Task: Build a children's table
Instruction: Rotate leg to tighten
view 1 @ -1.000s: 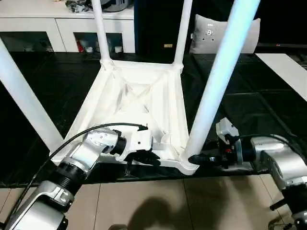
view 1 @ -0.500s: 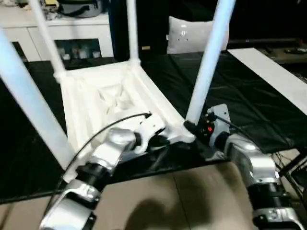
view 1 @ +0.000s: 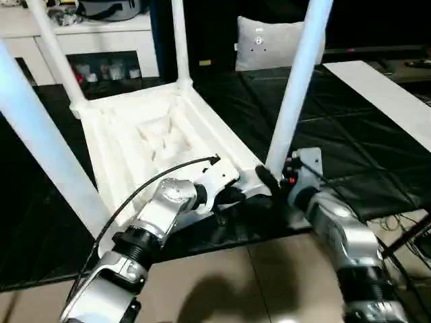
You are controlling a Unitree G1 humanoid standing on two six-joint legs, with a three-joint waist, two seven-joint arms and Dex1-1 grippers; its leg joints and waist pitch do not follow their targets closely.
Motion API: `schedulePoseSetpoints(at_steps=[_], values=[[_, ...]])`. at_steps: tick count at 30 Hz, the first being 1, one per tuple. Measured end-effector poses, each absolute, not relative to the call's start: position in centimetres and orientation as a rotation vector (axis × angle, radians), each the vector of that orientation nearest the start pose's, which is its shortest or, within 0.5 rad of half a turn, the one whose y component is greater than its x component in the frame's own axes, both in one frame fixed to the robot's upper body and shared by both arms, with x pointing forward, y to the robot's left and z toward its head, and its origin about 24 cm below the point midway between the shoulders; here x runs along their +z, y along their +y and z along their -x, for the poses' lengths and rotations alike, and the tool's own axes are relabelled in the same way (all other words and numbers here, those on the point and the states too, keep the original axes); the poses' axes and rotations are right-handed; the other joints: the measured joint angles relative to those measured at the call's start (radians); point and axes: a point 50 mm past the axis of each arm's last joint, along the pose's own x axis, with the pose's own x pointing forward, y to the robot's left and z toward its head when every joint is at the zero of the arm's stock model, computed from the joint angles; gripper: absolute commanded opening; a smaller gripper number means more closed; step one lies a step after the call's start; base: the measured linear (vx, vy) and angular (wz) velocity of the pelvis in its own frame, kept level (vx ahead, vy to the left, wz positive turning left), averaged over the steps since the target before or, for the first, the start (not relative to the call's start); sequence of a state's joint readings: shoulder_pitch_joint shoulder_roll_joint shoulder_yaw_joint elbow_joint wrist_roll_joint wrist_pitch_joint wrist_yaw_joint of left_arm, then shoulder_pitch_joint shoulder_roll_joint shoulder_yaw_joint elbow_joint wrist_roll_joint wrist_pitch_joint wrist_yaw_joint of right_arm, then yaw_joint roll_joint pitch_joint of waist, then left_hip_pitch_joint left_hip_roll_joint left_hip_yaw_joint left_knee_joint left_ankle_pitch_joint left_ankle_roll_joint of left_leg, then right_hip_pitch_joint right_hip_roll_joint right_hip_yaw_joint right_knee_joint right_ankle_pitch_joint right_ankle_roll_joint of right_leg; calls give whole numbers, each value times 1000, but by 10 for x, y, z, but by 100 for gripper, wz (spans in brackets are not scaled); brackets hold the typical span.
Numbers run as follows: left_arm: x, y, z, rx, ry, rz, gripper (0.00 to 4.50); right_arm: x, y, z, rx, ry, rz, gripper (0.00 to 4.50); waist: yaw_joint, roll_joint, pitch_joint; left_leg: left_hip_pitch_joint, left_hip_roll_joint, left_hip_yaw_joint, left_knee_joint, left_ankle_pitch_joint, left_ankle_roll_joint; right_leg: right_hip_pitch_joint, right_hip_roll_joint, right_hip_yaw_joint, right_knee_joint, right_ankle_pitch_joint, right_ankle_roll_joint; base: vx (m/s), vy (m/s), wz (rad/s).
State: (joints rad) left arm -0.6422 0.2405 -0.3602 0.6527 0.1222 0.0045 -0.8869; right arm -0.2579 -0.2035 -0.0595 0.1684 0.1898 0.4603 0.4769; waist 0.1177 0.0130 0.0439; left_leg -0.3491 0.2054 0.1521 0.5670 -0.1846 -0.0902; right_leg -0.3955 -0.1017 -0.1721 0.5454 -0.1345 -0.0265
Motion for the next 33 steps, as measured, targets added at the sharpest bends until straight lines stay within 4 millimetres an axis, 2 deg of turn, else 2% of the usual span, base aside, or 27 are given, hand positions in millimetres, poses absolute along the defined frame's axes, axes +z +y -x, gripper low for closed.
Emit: schedulePoseSetpoints(at_steps=[3,4,5,7,10,11,13,16,20,22,24,26,29,30,31,32,33], values=[[56,103,-336,-1171,268,-641,0,36,-174,-281,475,373,-89,434,20,-1,1,-3,0,1,-1,1,-2,-11,1,3,9,0,-2,0,0,0],[57,106,-336,-1179,263,-656,0,38,-175,-278,492,363,-86,434,23,-2,1,-5,0,1,-2,1,-2,-12,1,6,11,-2,-2,0,0,0],[58,109,-336,-1193,259,-665,27,41,-176,-275,515,348,-82,440,24,-2,1,-5,1,3,-1,0,-1,-13,1,8,12,-3,-2,0,0,0],[59,114,-335,-1221,255,-665,43,46,-176,-269,558,319,-77,445,24,-5,3,-5,1,5,-1,-1,0,-15,2,11,14,-5,-2,0,0,0],[61,133,-331,-1252,281,-638,58,54,-170,-260,633,279,-88,450,23,-6,3,-5,2,8,0,-3,-2,-20,5,17,17,-6,-3,0,0,0],[63,138,-330,-1247,268,-604,78,55,-168,-260,643,270,-89,450,25,-6,3,-5,2,9,0,-3,-2,-21,5,18,18,-6,-4,0,0,0],[68,141,-325,-1242,223,-514,88,57,-164,-260,636,249,-91,450,28,-6,3,-2,3,12,0,-5,-4,-21,5,20,20,-6,-5,0,0,0],[72,133,-312,-1216,128,-327,101,61,-159,-260,596,244,-86,450,29,-6,3,1,2,15,2,-7,-8,-20,4,23,24,-6,-5,0,0,0],[65,127,-297,-1030,80,-145,142,59,-158,-257,563,286,-60,450,28,-9,4,2,3,16,7,-6,-9,-17,5,23,26,-7,-4,0,0,0],[63,129,-291,-891,78,-82,150,60,-156,-254,567,285,-53,450,25,-9,4,2,3,15,8,-6,-9,-16,6,22,26,-7,-4,0,0,0],[63,134,-285,-678,71,4,167,62,-154,-251,570,269,-51,450,22,-11,5,2,3,15,10,-6,-9,-14,6,21,25,-7,-4,0,0,0],[63,139,-272,-505,50,60,185,64,-153,-247,566,240,-49,450,19,-19,5,1,4,15,10,-6,-9,-12,7,19,21,-7,-4,0,0,0],[61,148,-256,-399,56,37,200,68,-155,-246,556,213,-35,450,19,-26,3,1,5,12,9,-6,-9,-9,10,17,13,-6,-2,0,0,0],[61,148,-250,-371,57,28,215,67,-155,-245,554,218,-23,450,9,-25,2,-12,0,-16,13,-5,-7,0,2,-5,10,-6,-1,0,0,0],[61,148,-245,-358,56,13,231,64,-157,-242,549,228,-13,450,5,-26,2,-20,0,-35,16,-4,-6,7,2,-17,6,-6,0,15,-21,50],[59,149,-238,-347,64,2,232,62,-157,-241,556,235,-10,450,0,-25,3,-26,1,-56,20,-4,-6,20,6,-29,2,-8,1,20,-41,64],[57,150,-234,-331,77,-6,232,62,-154,-240,572,231,-11,450,-4,-23,5,-31,0,-75,23,-4,-7,26,12,-31,5,-13,0,20,-41,64]])
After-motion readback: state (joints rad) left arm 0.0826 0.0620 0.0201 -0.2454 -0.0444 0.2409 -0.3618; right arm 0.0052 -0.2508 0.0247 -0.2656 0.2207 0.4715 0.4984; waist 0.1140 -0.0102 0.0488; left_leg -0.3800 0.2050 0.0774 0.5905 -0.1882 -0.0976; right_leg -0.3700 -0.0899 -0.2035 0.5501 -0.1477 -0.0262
